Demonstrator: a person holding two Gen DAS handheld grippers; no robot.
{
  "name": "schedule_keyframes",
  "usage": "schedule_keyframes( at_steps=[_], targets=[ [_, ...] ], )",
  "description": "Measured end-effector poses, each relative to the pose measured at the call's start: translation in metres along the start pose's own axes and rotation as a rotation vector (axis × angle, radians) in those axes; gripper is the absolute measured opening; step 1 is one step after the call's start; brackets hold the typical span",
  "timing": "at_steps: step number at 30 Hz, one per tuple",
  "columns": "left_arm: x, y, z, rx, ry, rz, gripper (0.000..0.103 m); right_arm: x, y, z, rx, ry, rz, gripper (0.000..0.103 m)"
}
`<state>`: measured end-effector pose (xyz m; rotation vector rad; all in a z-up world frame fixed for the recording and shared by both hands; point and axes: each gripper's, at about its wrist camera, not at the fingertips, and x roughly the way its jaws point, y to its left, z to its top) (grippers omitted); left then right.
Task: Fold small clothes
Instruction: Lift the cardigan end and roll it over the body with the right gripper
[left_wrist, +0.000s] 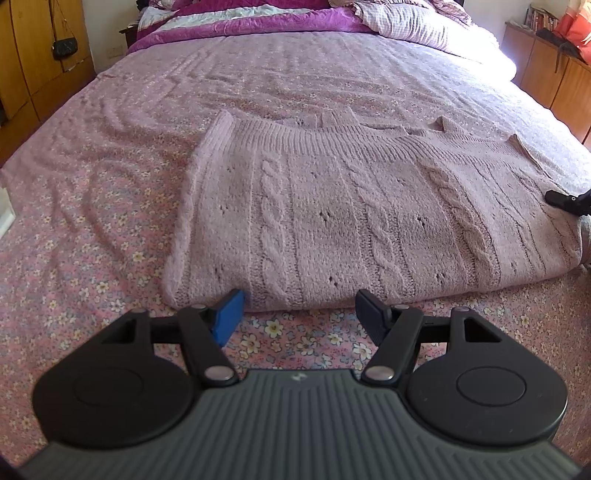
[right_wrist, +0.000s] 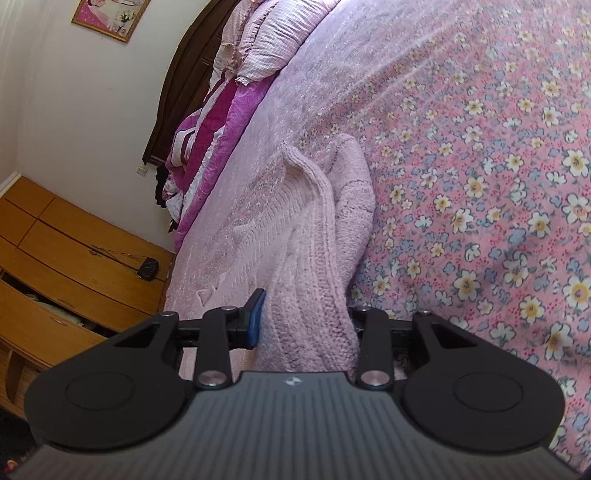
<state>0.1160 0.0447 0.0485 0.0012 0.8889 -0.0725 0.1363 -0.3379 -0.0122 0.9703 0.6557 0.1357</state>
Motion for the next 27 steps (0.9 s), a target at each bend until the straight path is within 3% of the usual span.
schedule_keyframes(
  at_steps=[15, 27],
  targets=[
    [-0.018, 0.017, 0.016, 0.034, -0.063, -0.023, 0.068, -0.010, 0.068, 0.006, -0.074, -0.012, 0.070, 0.031],
    [-0.020, 0.043, 0.022, 0.017, -0.093, -0.014, 0.068, -0.003, 0.134, -0.018, -0.105, -0.005, 0.126, 0.030]
  ],
)
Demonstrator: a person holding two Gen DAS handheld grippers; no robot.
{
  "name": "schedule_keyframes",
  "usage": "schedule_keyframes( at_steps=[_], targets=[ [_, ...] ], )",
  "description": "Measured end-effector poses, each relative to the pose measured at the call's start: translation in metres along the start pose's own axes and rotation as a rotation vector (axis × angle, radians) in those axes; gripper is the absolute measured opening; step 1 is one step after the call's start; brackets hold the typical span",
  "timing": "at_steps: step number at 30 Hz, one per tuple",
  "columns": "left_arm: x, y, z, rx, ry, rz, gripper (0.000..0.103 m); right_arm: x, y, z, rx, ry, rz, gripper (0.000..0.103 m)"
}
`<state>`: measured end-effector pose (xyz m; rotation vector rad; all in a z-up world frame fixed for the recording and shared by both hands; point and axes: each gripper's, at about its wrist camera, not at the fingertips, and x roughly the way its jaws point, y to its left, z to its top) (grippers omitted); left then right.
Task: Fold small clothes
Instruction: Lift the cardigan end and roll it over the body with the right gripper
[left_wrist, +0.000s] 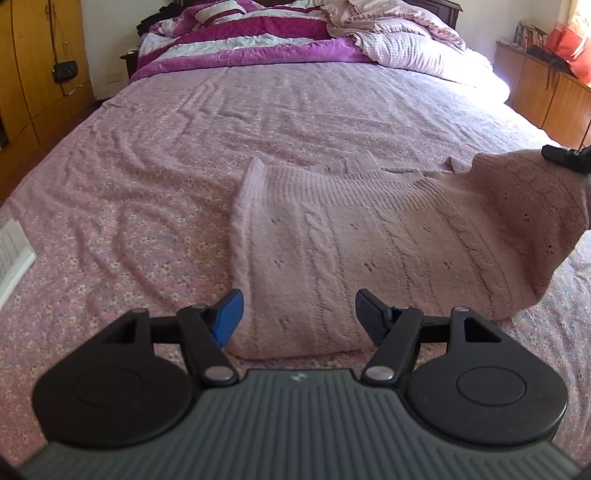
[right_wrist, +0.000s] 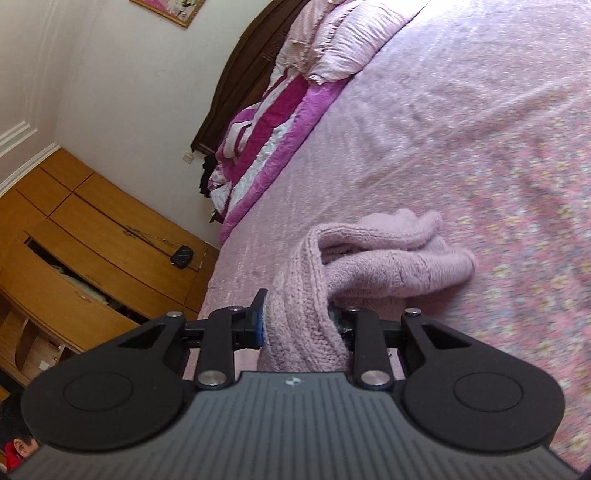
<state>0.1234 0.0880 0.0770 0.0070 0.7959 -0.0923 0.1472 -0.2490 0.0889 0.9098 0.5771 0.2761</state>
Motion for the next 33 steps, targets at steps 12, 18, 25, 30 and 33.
schedule_keyframes(
  at_steps=[12, 18, 25, 30, 33],
  targets=[
    [0.002, 0.026, 0.012, -0.041, -0.027, 0.021, 0.068, 0.029, 0.059, -0.022, -0.065, 0.064, 0.078, 0.030],
    [0.008, 0.038, 0.012, -0.052, -0.024, 0.032, 0.068, 0.055, 0.089, -0.050, -0.108, 0.124, 0.104, 0.030],
    [0.006, 0.055, 0.006, -0.088, -0.021, 0.040, 0.068, 0.102, 0.105, -0.089, -0.118, 0.205, 0.090, 0.030],
    [0.002, 0.065, 0.000, -0.107, -0.028, 0.035, 0.068, 0.130, 0.115, -0.119, -0.210, 0.273, 0.039, 0.031],
    [0.003, 0.068, -0.003, -0.117, -0.020, 0.039, 0.068, 0.139, 0.123, -0.135, -0.302, 0.305, 0.005, 0.038]
  ],
)
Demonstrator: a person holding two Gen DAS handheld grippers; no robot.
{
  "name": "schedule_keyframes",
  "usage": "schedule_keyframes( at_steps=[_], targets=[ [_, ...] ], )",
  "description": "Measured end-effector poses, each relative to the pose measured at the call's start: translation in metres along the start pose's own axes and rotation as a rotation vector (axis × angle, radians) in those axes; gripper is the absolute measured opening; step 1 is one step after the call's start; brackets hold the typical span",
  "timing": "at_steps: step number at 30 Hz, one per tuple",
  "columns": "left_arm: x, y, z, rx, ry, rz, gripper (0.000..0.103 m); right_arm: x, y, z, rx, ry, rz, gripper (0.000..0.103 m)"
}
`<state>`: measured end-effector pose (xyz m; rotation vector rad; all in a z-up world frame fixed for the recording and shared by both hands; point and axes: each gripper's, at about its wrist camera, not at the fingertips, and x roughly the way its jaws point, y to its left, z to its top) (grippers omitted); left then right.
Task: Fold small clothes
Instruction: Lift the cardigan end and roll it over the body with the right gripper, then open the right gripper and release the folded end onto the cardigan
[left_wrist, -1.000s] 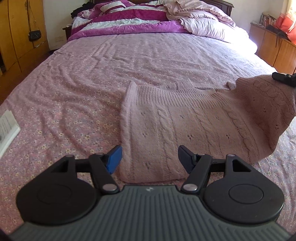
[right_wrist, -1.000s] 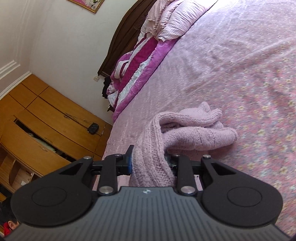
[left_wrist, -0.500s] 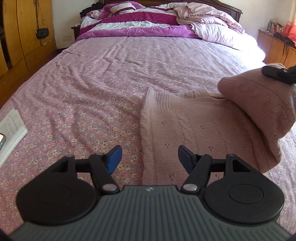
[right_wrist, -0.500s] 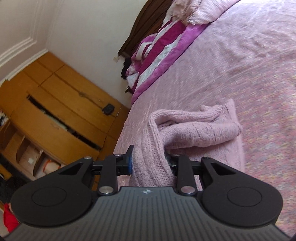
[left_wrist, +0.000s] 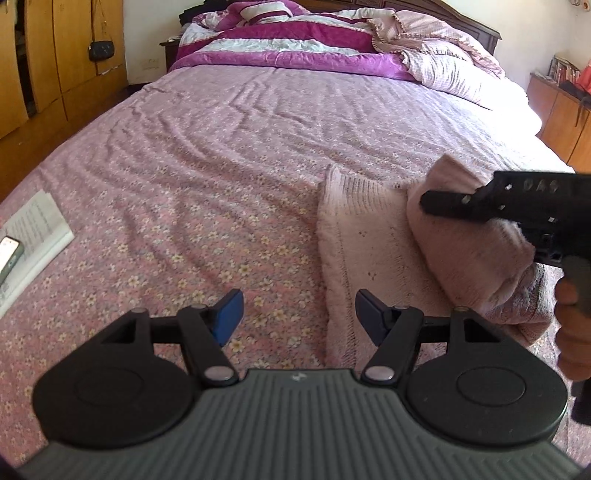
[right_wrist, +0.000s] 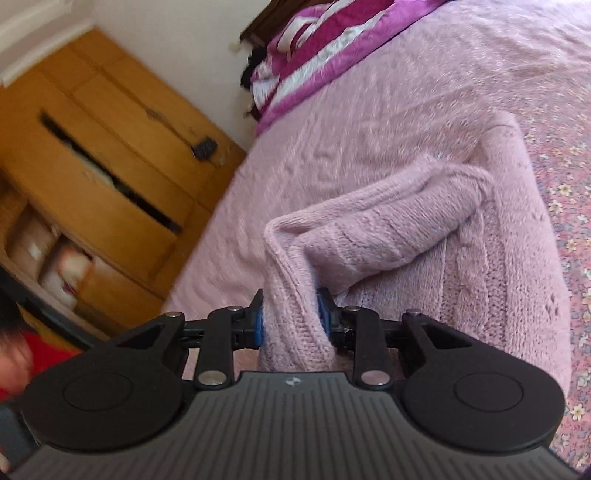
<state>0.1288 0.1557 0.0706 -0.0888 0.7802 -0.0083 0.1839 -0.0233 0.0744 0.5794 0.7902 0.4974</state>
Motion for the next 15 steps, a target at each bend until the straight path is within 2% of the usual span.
schedule_keyframes(
  at_steps=[8, 11, 15],
  targets=[
    [-0.003, 0.005, -0.005, -0.018, 0.002, -0.001, 0.068, -0.005, 0.025, -0.022, -0.099, -0.004, -0.017, 0.067],
    [-0.006, 0.005, -0.005, -0.021, -0.010, -0.008, 0.068, -0.022, 0.028, -0.025, -0.128, -0.010, -0.002, 0.072],
    [-0.009, 0.004, -0.003, -0.024, -0.022, -0.013, 0.068, -0.052, 0.024, -0.026, -0.138, -0.075, -0.024, 0.081]
  ],
)
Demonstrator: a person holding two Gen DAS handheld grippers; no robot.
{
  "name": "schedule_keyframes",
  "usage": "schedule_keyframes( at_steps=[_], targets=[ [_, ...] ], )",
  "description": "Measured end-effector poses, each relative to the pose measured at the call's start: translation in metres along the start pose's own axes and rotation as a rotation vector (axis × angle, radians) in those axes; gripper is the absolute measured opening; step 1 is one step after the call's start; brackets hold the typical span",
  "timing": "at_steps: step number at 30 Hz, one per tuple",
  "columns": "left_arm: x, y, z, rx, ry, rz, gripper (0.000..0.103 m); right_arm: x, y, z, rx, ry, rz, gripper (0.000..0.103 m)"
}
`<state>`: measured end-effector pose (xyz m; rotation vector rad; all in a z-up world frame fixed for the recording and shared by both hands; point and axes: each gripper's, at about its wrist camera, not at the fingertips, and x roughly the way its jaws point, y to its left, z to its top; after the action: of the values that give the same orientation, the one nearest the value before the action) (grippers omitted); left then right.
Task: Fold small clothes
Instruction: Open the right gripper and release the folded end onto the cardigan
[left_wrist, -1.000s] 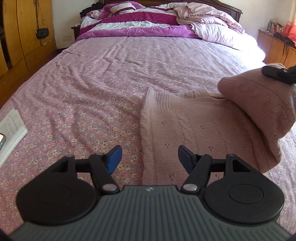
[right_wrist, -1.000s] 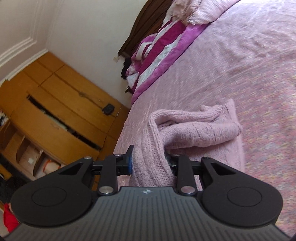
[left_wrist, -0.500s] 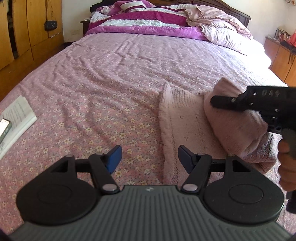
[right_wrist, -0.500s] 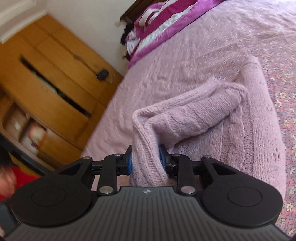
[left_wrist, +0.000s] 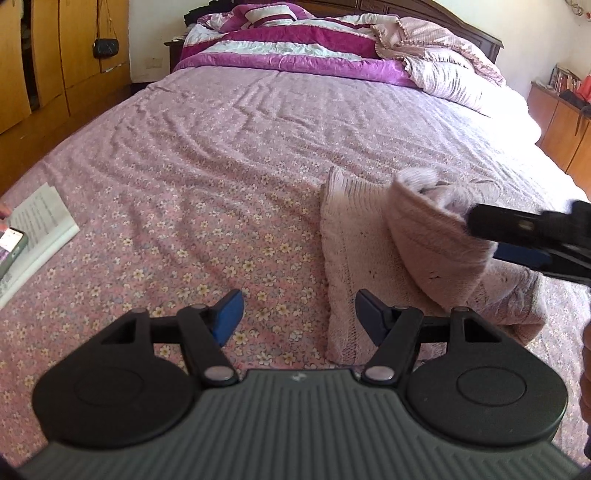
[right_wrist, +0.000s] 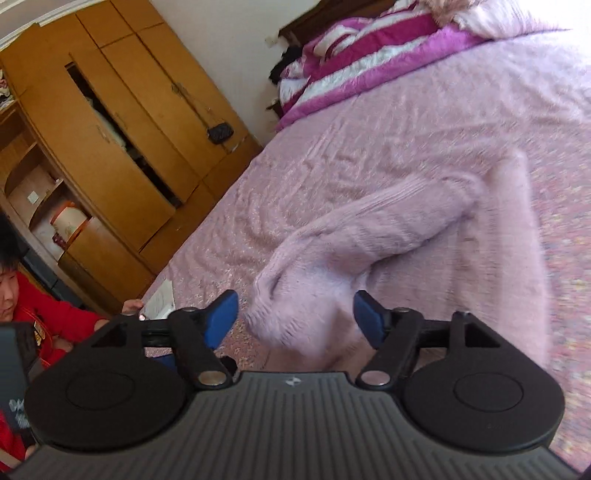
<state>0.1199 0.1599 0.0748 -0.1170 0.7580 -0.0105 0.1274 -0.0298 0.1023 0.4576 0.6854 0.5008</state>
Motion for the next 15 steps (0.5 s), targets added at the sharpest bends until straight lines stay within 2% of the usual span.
schedule_keyframes(
  at_steps=[7, 15],
  targets=[
    [-0.011, -0.009, 0.009, -0.049, -0.049, -0.119, 0.068, -0.052, -0.027, -0.016, 0.026, -0.116, -0.121, 0.085],
    [-0.010, -0.034, 0.028, 0.003, -0.104, -0.182, 0.068, -0.078, -0.069, -0.033, 0.099, -0.185, -0.251, 0.089]
  ],
)
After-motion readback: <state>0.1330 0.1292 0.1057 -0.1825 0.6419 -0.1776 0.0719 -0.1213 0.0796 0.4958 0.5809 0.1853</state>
